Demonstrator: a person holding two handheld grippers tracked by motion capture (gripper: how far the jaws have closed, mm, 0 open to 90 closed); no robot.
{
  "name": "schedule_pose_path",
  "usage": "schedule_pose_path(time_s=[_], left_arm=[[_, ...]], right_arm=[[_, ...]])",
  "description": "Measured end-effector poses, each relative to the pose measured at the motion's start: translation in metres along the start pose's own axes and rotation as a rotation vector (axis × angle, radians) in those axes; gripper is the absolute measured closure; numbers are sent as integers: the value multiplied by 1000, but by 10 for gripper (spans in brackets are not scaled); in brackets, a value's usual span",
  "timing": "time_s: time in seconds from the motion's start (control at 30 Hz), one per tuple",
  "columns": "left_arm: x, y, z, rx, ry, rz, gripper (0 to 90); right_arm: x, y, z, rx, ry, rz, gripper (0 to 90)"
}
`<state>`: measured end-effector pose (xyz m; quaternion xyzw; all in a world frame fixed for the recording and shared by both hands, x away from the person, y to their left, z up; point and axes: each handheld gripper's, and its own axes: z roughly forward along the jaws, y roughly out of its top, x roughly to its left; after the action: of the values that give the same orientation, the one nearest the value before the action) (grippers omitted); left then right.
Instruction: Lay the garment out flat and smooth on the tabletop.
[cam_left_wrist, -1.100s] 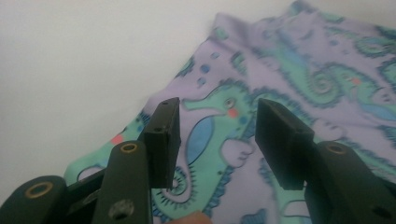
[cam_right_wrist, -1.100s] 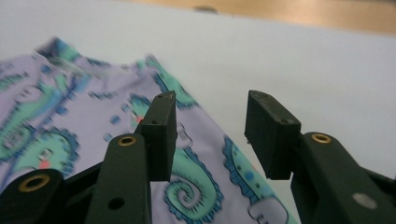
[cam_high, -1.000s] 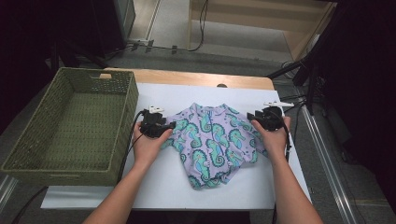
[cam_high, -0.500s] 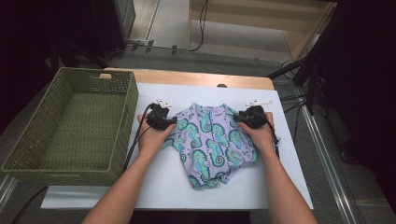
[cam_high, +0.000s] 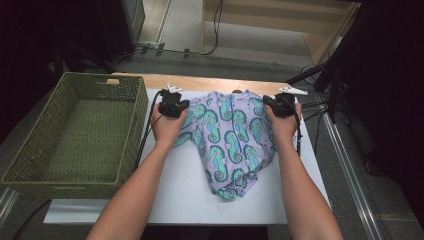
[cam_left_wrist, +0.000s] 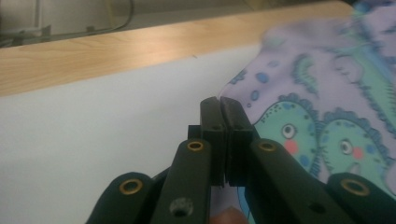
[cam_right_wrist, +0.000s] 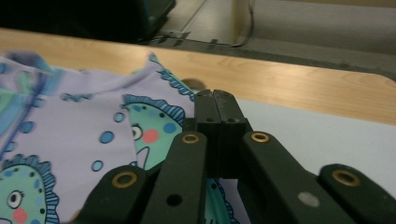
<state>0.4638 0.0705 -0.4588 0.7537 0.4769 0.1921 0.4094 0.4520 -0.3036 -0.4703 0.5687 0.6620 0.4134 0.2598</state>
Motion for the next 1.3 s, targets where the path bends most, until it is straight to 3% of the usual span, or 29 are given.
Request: schedule_pose_path(time_s=[0.03, 0.07, 0.17, 0.27, 0.37, 0.47, 0.57, 0.67, 0.77, 0.8, 0.83, 0.93, 1.07, 1.13, 1.2, 1.3], left_arm=[[8, 4, 14, 35, 46, -55, 771], [11, 2, 17, 55, 41, -80, 666], [13, -2, 17, 74, 9, -100, 567], [5, -16, 4, 55, -6, -66, 538], [1, -24, -4, 45, -23, -68, 538], [-13, -43, -21, 40, -72, -29, 538], [-23, -60, -32, 53, -102, 15, 540], [-26, -72, -38, 62, -121, 20, 541], [-32, -89, -49, 80, -154, 26, 539], [-32, -89, -49, 80, -154, 26, 532], [-35, -92, -53, 84, -167, 33, 529], [-44, -101, -65, 66, -208, 65, 497], [-41, -107, -67, 56, -216, 50, 422], [-40, -110, -67, 51, -211, 43, 378], [-39, -110, -67, 50, -209, 48, 318], [-39, -110, -68, 45, -210, 53, 222]], right_arm=[[-2, 3, 4, 5, -31, 28, 728], [-4, 5, 8, 19, -56, 62, 617], [-10, 0, 9, 51, -29, 130, 534], [-14, -12, 0, 62, 2, 93, 522], [-25, -28, -15, 67, 33, 133, 525], [-32, -44, -32, 84, 46, 146, 523], [-35, -60, -49, 107, 10, 139, 502], [-35, -72, -58, 120, -15, 151, 477], [-34, -93, -71, 157, -98, 143, 405], [-34, -93, -71, 157, -98, 143, 405], [-36, -99, -73, 172, -130, 172, 380], [-35, -102, -70, 207, -145, 161, 416], [-29, -100, -66, 220, -213, 79, 672], [-30, -98, -64, 220, -192, 61, 825], [-35, -94, -63, 243, -152, 77, 861], [-41, -88, -64, 223, -161, 76, 866]])
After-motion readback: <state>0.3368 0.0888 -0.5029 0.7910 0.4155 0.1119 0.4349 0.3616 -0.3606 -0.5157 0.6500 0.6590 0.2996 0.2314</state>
